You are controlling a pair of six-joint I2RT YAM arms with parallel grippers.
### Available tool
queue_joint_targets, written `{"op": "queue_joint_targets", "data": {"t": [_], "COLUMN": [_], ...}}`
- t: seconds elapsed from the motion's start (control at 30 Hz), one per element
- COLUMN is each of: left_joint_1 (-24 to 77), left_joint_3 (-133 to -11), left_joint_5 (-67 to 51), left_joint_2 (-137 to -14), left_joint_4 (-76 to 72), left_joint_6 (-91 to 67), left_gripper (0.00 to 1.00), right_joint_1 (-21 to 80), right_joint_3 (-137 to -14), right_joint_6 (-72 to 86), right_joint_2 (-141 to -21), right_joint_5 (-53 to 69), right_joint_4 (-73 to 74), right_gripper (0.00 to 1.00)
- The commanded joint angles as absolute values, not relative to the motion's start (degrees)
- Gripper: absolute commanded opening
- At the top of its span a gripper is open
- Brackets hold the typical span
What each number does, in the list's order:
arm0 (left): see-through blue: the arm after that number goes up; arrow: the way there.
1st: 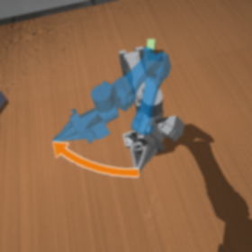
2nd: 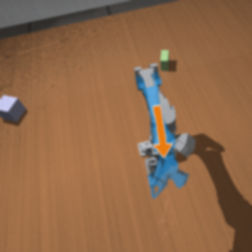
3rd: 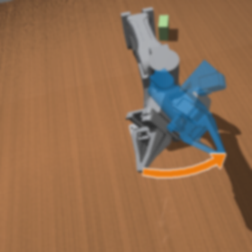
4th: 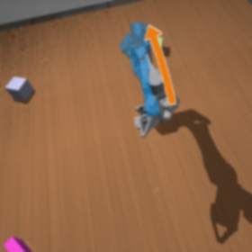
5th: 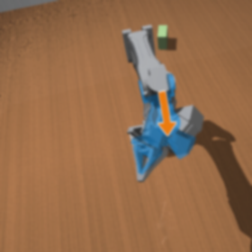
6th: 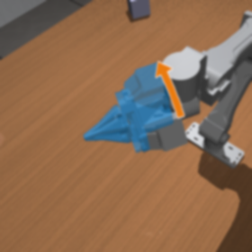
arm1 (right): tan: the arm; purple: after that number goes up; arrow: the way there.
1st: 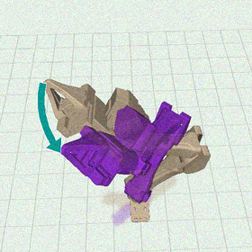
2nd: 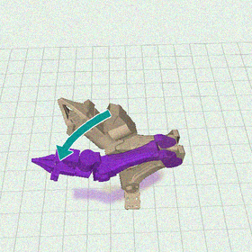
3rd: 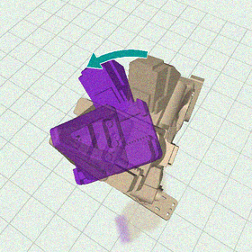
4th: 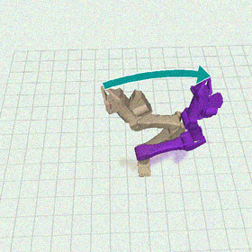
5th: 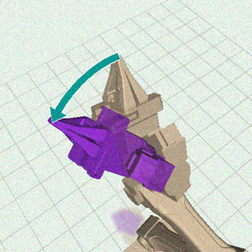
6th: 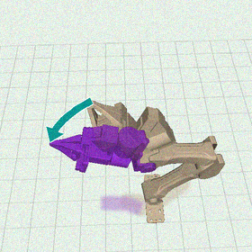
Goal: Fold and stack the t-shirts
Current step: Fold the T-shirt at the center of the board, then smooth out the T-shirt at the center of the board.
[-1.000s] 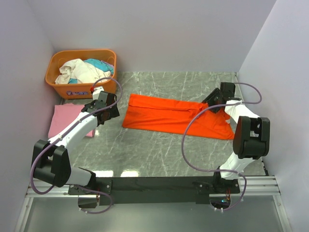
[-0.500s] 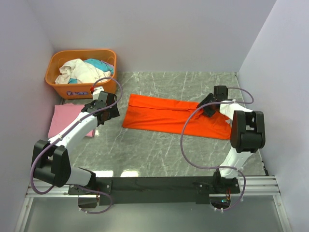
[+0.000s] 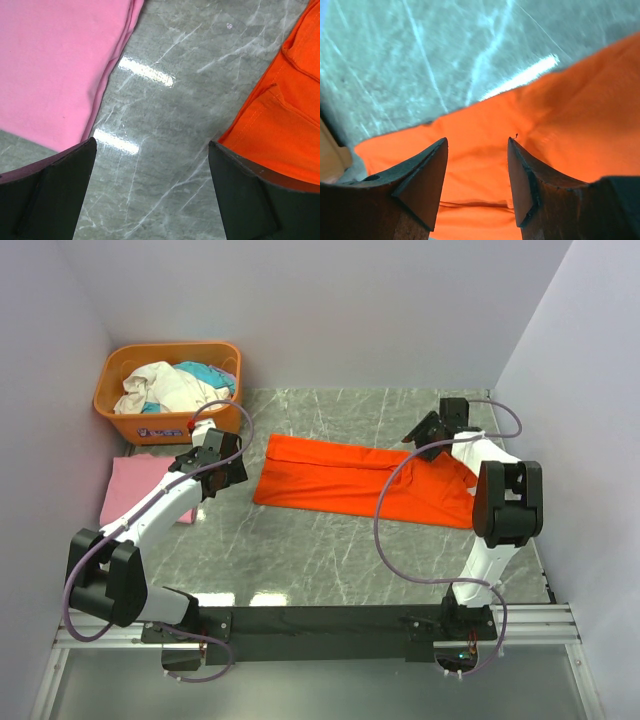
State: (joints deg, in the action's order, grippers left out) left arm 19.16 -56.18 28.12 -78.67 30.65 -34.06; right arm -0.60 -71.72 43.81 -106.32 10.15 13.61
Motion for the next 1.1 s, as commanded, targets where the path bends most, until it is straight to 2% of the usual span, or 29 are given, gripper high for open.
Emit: {"op": "queue_joint_targets", "data": {"t": [0.0, 0.3, 0.63, 0.77, 1.07], "left_joint_1": [19.1, 19.2, 23.0, 23.6, 24.9], "left_joint_3": [-56.6, -59.0, -64.7, -67.1, -69.4], "left_joint_5": [27.5, 22.9, 19.8, 20.1, 20.5], "left_joint_2": [-79.1, -81.6, -90.2, -95.3, -101.6], "left_joint_4": [29.5, 29.9, 32.9, 32.5, 32.0], "left_joint_6": [-33.3, -34.0, -42.4, -43.8, -44.6], "left_gripper": [0.99, 0.99, 0.97, 0.96, 0.91], "right_joint_1": [-0.3, -5.1, -22.6, -28.3, -30.1], "right_joint_3": [-74.5, -66.0, -46.8, -40.3, -35.0], "right_joint_6": [42.3, 38.4, 40.2, 41.4, 41.3], "right_joint_2": [-107.9, -94.7, -71.3, -68.3, -72.7], "right_joint_5": [9.6, 6.3, 0.2, 2.9, 11.2], "right_joint_4": [16.0, 18.4, 24.4, 23.3, 16.9], "right_gripper": [0.58, 0.57, 0.56, 0.57, 0.57]}}
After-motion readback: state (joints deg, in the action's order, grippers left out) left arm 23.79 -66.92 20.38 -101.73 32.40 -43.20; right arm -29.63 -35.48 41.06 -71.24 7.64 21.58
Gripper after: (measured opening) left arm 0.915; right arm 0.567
